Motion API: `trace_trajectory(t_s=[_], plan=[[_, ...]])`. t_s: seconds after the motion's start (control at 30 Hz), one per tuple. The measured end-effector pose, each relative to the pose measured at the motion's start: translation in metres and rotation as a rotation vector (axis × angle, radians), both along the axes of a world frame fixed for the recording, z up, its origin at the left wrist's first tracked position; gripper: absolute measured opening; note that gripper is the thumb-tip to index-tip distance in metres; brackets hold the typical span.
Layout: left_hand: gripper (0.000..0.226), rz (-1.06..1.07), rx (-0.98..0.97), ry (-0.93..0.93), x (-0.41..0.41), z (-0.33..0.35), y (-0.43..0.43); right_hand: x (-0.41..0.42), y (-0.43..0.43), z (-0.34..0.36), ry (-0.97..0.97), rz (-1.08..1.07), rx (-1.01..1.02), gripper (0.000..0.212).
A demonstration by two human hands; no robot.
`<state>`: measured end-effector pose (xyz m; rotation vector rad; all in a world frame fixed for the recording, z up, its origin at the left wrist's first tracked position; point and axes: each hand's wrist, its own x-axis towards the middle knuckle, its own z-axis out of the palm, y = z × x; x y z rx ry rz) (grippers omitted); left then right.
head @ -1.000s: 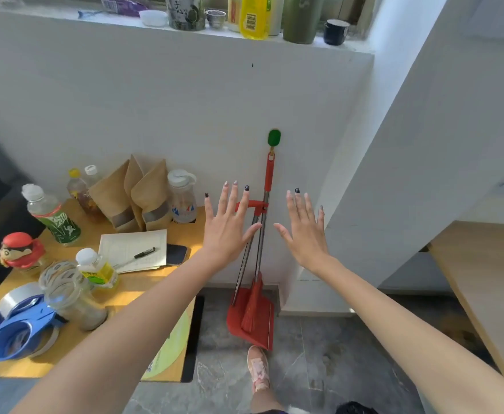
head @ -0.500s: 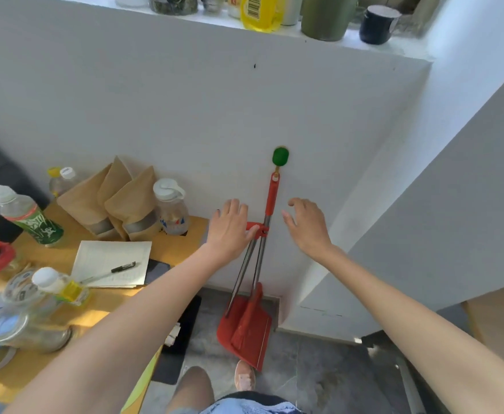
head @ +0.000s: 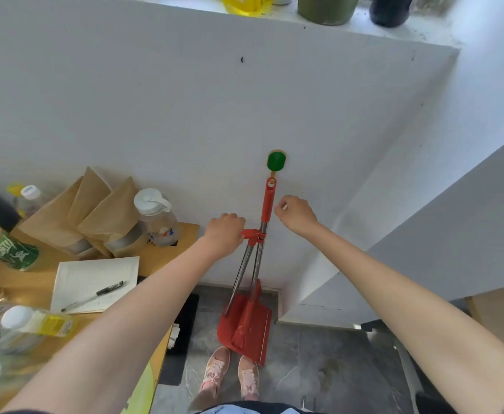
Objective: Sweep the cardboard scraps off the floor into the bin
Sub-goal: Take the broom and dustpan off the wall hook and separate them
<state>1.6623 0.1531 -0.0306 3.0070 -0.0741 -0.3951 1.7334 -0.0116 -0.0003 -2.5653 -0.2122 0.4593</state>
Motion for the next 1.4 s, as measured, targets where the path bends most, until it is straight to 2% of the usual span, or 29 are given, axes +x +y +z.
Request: trace_trajectory(t_s=[0.3,0.6,0.8,0.9,1.03,1.27,1.4], plan=[[0.048,0.063,-0.004,0.320,0.029,-0.049,-0.009,0.030,0.033,-0.016,0.146,-0.009,0.014,0.038],[0.046,0.098,0.027,0.331,0.042,-0.073,-0.014,0.045,0.040,-0.049,0.289,-0.201,0.095,0.043],[0.046,0.069,0.056,0.314,0.041,-0.067,-0.014,0.046,0.047,-0.043,0.243,-0.269,0.137,0.017],[0.046,0.046,0.100,0.267,0.038,-0.058,-0.012,0.043,0.047,-0.034,0.215,-0.271,0.153,0.015],[0.046,0.041,0.109,0.287,0.038,-0.057,-0.016,0.041,0.044,-0.034,0.223,-0.271,0.134,0.025],[0.042,0.002,0.135,0.305,0.020,-0.049,-0.017,0.021,0.039,-0.025,0.215,-0.231,0.123,0.023],[0.039,0.058,0.004,0.404,0.008,-0.037,-0.012,0.004,0.037,-0.013,0.230,-0.169,0.116,0.019]])
